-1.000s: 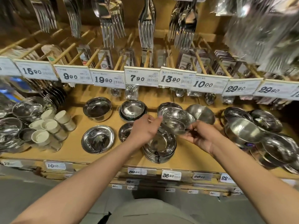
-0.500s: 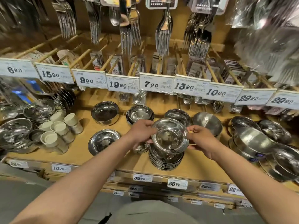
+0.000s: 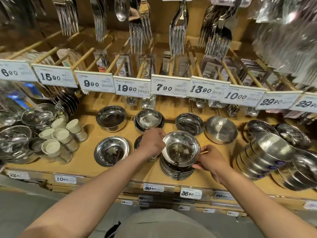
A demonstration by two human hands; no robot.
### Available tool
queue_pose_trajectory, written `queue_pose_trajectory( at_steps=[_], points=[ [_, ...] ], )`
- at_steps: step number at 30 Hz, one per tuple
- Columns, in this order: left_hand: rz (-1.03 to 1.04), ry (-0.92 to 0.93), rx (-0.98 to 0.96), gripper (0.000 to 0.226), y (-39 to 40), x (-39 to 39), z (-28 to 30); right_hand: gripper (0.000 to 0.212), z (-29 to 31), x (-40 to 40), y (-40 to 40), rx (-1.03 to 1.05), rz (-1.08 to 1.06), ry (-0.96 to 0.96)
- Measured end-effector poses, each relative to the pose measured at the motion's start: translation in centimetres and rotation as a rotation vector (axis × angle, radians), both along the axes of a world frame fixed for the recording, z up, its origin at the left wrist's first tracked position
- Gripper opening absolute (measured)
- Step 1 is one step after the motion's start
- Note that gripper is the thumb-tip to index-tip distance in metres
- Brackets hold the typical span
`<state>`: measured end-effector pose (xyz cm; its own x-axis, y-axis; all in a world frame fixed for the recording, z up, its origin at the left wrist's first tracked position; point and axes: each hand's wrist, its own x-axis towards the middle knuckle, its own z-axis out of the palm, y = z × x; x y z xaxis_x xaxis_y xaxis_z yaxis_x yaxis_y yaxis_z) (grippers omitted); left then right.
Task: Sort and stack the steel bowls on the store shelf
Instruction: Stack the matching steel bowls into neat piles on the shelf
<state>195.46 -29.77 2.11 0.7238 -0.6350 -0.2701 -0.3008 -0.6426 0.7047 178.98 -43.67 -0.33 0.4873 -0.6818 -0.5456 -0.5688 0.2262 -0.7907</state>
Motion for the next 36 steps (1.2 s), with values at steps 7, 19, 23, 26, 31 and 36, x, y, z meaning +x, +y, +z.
queue_pose_trajectory(
  at_steps=[7, 19, 23, 26, 31, 36],
  points=[
    [0.011, 0.060, -0.027, 0.038, 0.3, -0.5, -0.4, 0.015, -0.2, -0.2, -0.1, -0.247, 0.091, 0.182],
    [-0.078, -0.063, 0.159, 0.013, 0.6, -1.3, -1.1, 0.010, 0.0, 0.1, -0.4, -0.284, 0.129, 0.170],
    [-0.039, -0.033, 0.133, 0.025, 0.4, -0.9, -0.7, 0.009, 0.2, 0.2, -0.2, -0.299, 0.120, 0.170],
    [-0.033, -0.010, 0.099, 0.016, 0.3, -0.7, -0.5, 0.009, 0.3, 0.3, 0.0, -0.280, 0.111, 0.163],
    [-0.036, 0.013, 0.081, 0.022, 0.1, -0.7, -0.7, 0.013, 0.1, 0.1, 0.1, -0.259, 0.105, 0.186],
    [-0.029, -0.028, 0.115, 0.014, 0.2, -1.1, -1.5, 0.015, 0.1, 0.0, -0.1, -0.289, 0.109, 0.187]
  ],
)
